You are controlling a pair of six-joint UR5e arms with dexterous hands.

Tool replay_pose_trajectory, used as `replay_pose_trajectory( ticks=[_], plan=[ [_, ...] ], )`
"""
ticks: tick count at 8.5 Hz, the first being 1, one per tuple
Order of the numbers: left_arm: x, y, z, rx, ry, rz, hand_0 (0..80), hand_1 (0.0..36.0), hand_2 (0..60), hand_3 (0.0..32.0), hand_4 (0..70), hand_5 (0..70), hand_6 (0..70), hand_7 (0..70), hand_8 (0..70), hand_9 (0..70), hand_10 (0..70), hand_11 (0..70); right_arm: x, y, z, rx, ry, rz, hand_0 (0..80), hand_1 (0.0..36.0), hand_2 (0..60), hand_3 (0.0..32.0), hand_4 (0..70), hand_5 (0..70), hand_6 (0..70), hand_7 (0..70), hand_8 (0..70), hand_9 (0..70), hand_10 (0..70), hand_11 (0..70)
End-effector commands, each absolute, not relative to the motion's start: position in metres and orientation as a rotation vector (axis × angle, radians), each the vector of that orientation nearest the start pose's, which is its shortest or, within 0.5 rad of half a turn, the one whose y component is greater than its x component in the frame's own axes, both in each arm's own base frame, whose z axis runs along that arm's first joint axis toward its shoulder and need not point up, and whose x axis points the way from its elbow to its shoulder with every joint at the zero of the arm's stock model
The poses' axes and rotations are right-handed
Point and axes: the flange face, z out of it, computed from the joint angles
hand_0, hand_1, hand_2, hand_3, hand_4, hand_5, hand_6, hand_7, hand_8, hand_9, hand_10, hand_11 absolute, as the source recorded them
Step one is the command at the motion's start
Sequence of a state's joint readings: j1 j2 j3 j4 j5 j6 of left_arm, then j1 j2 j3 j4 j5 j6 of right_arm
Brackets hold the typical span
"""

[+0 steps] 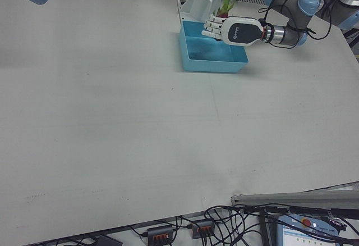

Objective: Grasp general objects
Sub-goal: 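Lower the dragon fruit into the tray and open the left hand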

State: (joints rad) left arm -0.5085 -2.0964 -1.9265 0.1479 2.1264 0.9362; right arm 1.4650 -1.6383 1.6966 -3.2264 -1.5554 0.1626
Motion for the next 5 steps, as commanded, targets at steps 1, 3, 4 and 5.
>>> replay_pose_trajectory(
  ticks=[1,3,4,5],
  plan=[
    [0.464,-0.378,0.243,-0.429,2.151,-0.043,62.9,36.0,60.0,0.0,13.0,39.5,12.5,11.8,8.6,5.5,4.8,10.7,0.085,-0.471,0.666,0.272,2.14,-2.213,0.0,0.0,0.0,0.0,0.0,0.0,0.0,0.0,0.0,0.0,0.0,0.0],
    [0.386,-0.464,0.239,-0.257,2.194,-0.161,60.2,36.0,60.0,0.0,12.8,39.7,12.0,11.8,7.9,5.0,4.3,9.6,0.086,-0.471,0.666,0.272,2.138,-2.214,0.0,0.0,0.0,0.0,0.0,0.0,0.0,0.0,0.0,0.0,0.0,0.0],
    [0.343,-0.503,0.243,-0.158,2.199,-0.226,59.9,36.0,60.0,0.0,13.4,40.8,12.8,13.9,8.4,6.2,4.4,9.7,0.086,-0.471,0.666,0.272,2.138,-2.214,0.0,0.0,0.0,0.0,0.0,0.0,0.0,0.0,0.0,0.0,0.0,0.0],
    [0.288,-0.548,0.257,-0.041,2.189,-0.321,60.0,36.0,60.0,0.0,13.8,42.0,13.4,16.0,9.0,7.3,4.3,9.6,0.086,-0.471,0.666,0.272,2.138,-2.214,0.0,0.0,0.0,0.0,0.0,0.0,0.0,0.0,0.0,0.0,0.0,0.0]
  ],
)
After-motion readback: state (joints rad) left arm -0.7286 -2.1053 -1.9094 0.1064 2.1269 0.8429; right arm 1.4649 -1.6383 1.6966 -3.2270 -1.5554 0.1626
